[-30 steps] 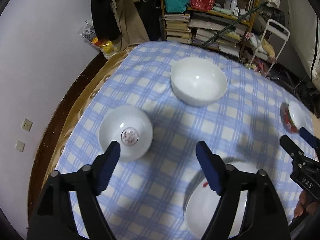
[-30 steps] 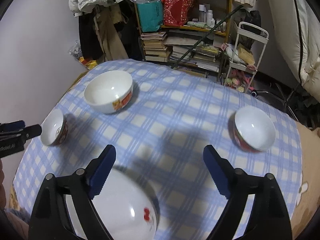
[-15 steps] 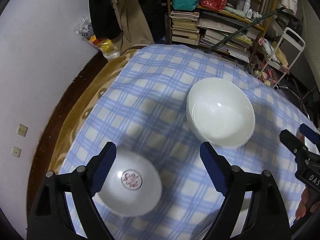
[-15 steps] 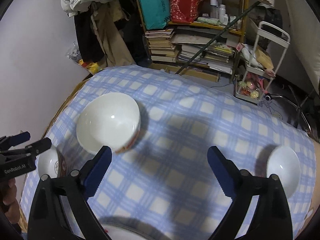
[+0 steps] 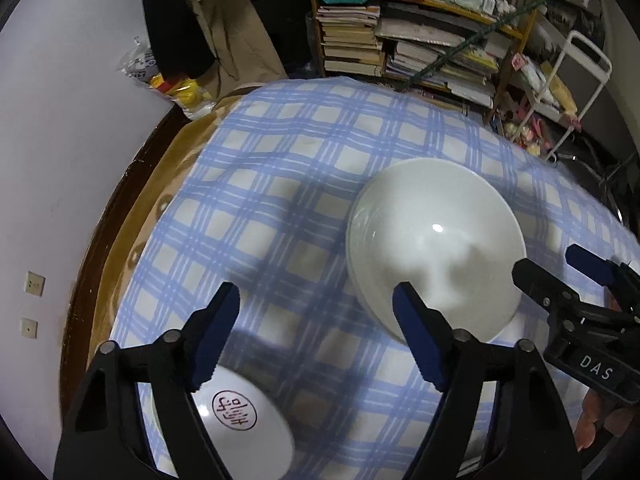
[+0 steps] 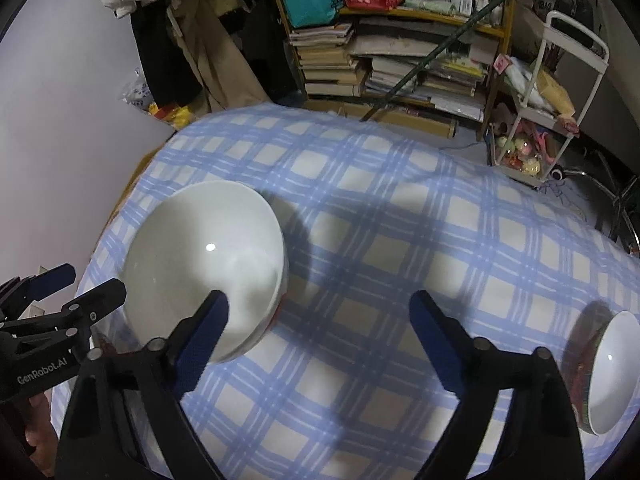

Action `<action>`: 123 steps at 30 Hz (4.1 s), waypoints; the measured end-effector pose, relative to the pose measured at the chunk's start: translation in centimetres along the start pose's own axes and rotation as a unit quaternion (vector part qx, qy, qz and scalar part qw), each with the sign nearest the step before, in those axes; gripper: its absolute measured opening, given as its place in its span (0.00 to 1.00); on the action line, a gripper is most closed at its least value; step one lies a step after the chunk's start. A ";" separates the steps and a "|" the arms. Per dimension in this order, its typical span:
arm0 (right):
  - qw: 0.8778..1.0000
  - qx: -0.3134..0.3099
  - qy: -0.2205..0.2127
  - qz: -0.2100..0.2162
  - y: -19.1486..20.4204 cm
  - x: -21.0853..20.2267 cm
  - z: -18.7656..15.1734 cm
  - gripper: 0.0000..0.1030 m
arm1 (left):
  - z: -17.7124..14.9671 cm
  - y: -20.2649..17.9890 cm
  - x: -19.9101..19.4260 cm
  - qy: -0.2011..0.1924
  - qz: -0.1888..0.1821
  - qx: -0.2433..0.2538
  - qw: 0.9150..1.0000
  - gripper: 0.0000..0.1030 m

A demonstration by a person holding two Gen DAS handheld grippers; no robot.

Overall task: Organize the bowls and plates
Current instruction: 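Close both tools on opposite rims of the plain white bowl, then lift and carry the plain white bowl with both tools, then lower the white bowl and open both tools to release it, then close both tools on opposite rims of the red-stamped white bowl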

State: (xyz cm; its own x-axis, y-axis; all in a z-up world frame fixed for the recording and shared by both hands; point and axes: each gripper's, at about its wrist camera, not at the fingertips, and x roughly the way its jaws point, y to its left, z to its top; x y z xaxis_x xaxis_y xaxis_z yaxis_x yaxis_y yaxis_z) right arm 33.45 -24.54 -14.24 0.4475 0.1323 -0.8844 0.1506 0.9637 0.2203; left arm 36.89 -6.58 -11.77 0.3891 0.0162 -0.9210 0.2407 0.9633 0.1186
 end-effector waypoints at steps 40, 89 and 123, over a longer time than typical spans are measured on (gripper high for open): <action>0.997 0.021 0.047 0.063 1.8 -4.2 -6.1 0.16 | -6.3 -0.7 -3.2 0.052 -0.065 -0.034 0.996 0.10; 0.988 -0.130 -0.034 0.075 13.0 -8.9 -6.7 0.85 | -14.1 11.9 -5.7 -0.008 0.051 -0.135 0.989 0.44; 0.980 -0.157 0.067 0.105 19.4 1.3 -6.9 0.38 | -14.1 14.8 0.5 0.035 -0.002 -0.175 0.984 0.28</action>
State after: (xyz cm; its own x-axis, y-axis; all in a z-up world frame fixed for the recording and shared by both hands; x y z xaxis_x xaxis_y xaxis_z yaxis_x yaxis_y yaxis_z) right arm 30.83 -4.03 -13.93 0.3174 0.3447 -0.8834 -0.2200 0.9329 0.2850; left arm 28.12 11.43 -15.70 0.3240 0.0188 -0.9459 -0.0828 0.9965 -0.0086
